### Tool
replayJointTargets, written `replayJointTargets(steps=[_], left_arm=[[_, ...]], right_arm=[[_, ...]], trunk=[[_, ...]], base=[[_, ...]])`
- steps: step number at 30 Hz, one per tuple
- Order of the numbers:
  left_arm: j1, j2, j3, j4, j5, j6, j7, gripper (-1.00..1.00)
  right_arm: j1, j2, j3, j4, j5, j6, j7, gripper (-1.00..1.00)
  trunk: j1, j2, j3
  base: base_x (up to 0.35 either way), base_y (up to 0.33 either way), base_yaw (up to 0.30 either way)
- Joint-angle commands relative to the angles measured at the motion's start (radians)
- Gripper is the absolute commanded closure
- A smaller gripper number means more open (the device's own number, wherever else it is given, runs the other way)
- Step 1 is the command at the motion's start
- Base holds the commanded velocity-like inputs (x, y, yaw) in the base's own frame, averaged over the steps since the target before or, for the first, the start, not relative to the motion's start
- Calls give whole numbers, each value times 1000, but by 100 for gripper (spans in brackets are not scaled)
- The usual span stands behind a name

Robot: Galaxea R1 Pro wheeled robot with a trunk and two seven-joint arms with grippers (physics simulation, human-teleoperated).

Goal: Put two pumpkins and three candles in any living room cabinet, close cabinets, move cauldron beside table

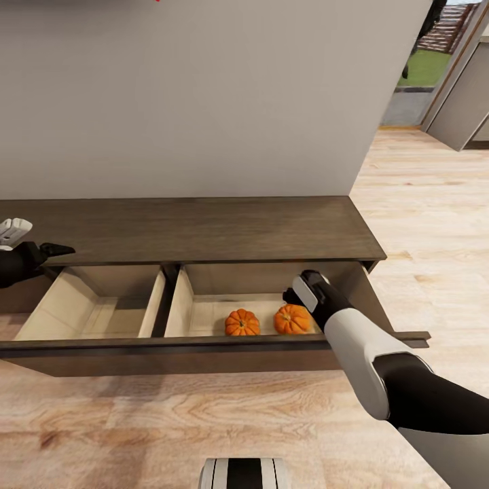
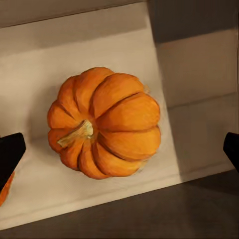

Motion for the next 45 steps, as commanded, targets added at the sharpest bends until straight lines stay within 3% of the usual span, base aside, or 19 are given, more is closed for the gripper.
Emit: replayJointTargets(steps=[1,5,9,14,16,23,24,27,31,40,42,45], left_arm=[[-1,0,-1,0,10,-1,10,-100],[-1,0,-1,0,10,-1,10,-100],[-1,0,-3,0,8,-1,10,-100],[-2,0,-4,0,3,-1,10,-100],[-1,0,-5,0,3,-1,11,-100],[-2,-2,-6,1,1,-2,13,-100],[-2,-2,-6,1,0,-2,14,-100],[-1,-2,-6,1,0,-3,15,-100],[-2,-2,-7,2,-2,-5,18,-100],[-2,-3,-10,18,-2,-5,18,-100],[-1,-3,-29,18,-2,-5,17,-100],[-2,-3,-34,18,-2,-4,17,-100]], right_arm=[[0,-1,6,-8,-11,4,-8,-100],[0,-1,5,-62,-15,9,-10,-100],[26,1,4,-185,-17,23,-15,-100],[184,7,3,-579,-21,179,-38,-100],[218,8,3,-666,-26,212,-56,-100],[426,4,8,-1085,-37,237,-158,-100],[480,5,32,-1152,-36,236,-164,-100],[513,5,76,-1184,-35,228,-167,-100],[544,3,103,-1197,-38,191,-168,-100],[555,8,170,-1198,-43,152,-170,-100],[568,6,226,-1199,-42,101,-173,-100],[571,6,255,-1199,-41,90,-176,-100]], trunk=[[0,0,-1],[0,0,-1],[0,0,-1],[0,0,-1],[0,0,-1],[0,0,-1],[0,0,-1],[0,0,-1],[0,0,-1],[0,0,-1],[0,0,1],[0,0,5]], base=[[0,0,0],[0,0,0],[0,0,0],[0,0,0],[0,0,0],[0,0,0],[0,0,0],[0,0,0],[-80,0,0],[-304,0,0],[-272,0,0],[-266,0,0]])
